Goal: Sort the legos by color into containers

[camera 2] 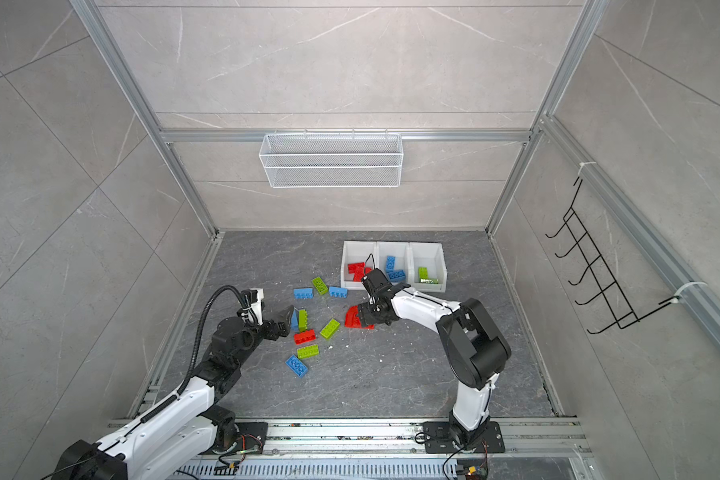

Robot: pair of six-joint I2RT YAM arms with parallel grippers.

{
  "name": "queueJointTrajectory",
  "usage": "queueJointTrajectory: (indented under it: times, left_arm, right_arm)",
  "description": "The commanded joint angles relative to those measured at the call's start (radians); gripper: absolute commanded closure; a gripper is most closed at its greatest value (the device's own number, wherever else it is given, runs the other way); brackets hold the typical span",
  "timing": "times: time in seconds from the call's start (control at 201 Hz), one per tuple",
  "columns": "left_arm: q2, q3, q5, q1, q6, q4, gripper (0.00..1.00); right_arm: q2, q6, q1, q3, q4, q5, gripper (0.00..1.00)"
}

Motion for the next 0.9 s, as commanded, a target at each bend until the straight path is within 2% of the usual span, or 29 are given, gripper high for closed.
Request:
queueJointTrajectory:
  times: [0.0, 0.119, 0.249, 0.393, 0.702, 0.896]
  left_arm:
    - [-0.027, 0.020, -0.016, 0.003, 0.019, 0.029, 0.00]
    - [-0.033, 0.021, -0.027, 0.004, 0.019, 0.021, 0.00]
    - [-0.029, 0.023, -0.020, 0.004, 0.016, 0.023, 0.00]
    - [-0.027, 0.023, -0.018, 0.004, 0.014, 0.023, 0.00]
    - [-0.017, 0.026, -0.014, 0.004, 0.012, 0.027, 0.00]
    - [-0.026, 0.024, -0.018, 0.004, 0.013, 0.025, 0.00]
  right_arm:
    - [-0.140, -0.028, 0.001, -0.027, -0.110, 0.046, 0.21]
    - [-0.209, -0.055, 0.045, 0.010, -0.253, 0.117, 0.20]
    - [-0.241, -0.131, 0.082, -0.002, -0.211, -0.035, 0.20]
    - [-0.173, -0.226, 0.105, 0.030, -0.167, -0.105, 0.21]
    - [0.049, -0.252, 0.089, 0.152, -0.061, -0.247, 0.23]
    - [0.102, -0.232, 0.042, 0.160, 0.005, -0.296, 0.23]
